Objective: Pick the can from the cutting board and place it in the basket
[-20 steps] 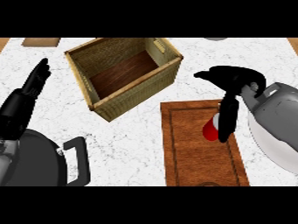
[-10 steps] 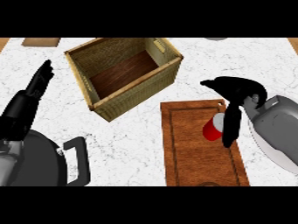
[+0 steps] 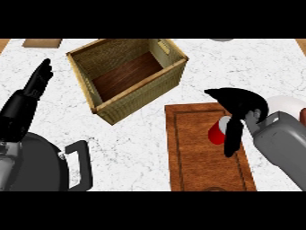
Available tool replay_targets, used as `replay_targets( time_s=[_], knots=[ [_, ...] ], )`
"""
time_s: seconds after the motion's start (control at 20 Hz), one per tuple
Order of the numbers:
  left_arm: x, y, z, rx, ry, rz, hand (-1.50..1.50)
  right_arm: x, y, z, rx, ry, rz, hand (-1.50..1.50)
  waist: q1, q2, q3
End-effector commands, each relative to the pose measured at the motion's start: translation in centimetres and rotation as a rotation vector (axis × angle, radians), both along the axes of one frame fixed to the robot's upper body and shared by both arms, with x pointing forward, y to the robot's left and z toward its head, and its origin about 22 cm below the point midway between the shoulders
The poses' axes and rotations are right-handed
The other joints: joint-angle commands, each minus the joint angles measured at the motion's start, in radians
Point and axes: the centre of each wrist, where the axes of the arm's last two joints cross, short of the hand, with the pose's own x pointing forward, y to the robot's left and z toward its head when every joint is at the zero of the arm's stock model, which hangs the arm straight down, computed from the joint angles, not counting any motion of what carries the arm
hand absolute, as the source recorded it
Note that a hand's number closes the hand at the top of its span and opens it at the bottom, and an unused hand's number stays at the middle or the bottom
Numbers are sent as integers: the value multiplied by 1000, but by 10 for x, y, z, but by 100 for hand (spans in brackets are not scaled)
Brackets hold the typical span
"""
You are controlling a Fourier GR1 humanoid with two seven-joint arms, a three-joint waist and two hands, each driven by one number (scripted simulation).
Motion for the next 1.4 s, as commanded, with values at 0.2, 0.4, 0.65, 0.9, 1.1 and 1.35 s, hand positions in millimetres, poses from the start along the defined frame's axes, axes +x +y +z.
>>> replay_targets(
  time_s=[0.2, 0.4, 0.65, 0.9, 1.1, 1.35],
  knots=[
    [-3, -11, 0, 5, -8, 7, 0, -3, 1, -15, -20, 29, -43, -150, 1, 0, 0],
    [0, 6, -7, 7, 1, -2, 0, -3, 2, -18, -24, 39, -24, -150, 1, 1, 0],
    [-7, -11, 0, 5, -17, 4, 0, -24, -27, -38, -60, 46, -48, -150, -2, -1, 0],
    [-9, 8, 11, 10, -6, 2, 0, -6, -11, -45, -41, 40, -61, -150, 4, 0, 0],
    [-9, 8, -19, -3, 3, -3, 0, -22, -4, -74, -36, 56, -60, -150, 1, 1, 0],
    [-3, -4, -32, -7, 7, 0, 0, -9, -15, -74, 17, 40, -67, 150, 1, 2, 0]
  ],
)
